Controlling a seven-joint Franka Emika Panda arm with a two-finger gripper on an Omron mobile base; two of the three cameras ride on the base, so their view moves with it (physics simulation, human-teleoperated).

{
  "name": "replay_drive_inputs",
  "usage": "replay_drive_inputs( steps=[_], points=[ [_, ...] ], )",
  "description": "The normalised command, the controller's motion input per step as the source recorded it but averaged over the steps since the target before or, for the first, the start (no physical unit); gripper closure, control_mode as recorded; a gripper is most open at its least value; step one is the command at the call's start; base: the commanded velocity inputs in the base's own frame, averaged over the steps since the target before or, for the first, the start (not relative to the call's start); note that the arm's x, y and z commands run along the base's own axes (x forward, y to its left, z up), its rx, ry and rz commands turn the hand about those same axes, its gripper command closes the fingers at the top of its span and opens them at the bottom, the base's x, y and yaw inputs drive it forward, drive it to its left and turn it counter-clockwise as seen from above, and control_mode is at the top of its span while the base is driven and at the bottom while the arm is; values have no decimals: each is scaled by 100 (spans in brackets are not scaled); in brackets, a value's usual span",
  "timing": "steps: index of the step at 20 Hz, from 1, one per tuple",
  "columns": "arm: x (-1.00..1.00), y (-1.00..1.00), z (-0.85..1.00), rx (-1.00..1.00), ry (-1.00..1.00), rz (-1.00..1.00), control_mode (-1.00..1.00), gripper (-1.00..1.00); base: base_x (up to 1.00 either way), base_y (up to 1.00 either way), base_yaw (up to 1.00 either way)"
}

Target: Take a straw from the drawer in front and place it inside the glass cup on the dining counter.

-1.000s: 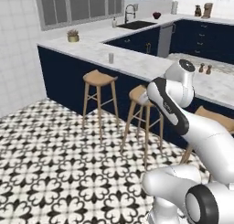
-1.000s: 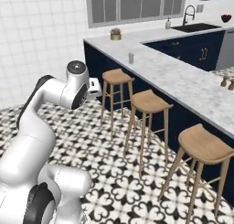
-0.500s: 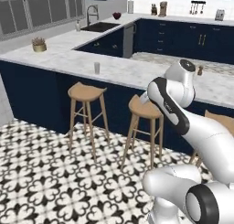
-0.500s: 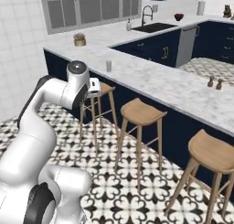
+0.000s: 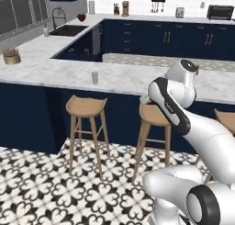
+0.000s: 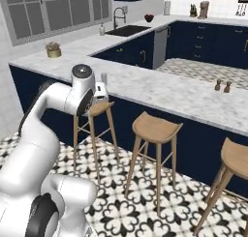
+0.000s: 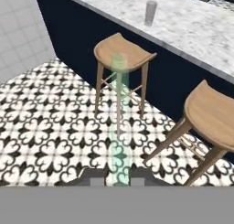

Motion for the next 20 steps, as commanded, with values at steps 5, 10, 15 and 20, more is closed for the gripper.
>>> replay_drive_inputs(
  steps=[5, 10, 15, 20],
  points=[
    [0, 0, 0, 0, 0, 0, 100, 100, 86, 100, -46],
    [0, 0, 0, 0, 0, 0, 100, 100, 97, 99, -46],
    [0, 0, 0, 0, 0, 0, 100, 100, 97, 93, -45],
    [0, 0, 0, 0, 0, 0, 100, 100, 97, 81, -44]
  ],
)
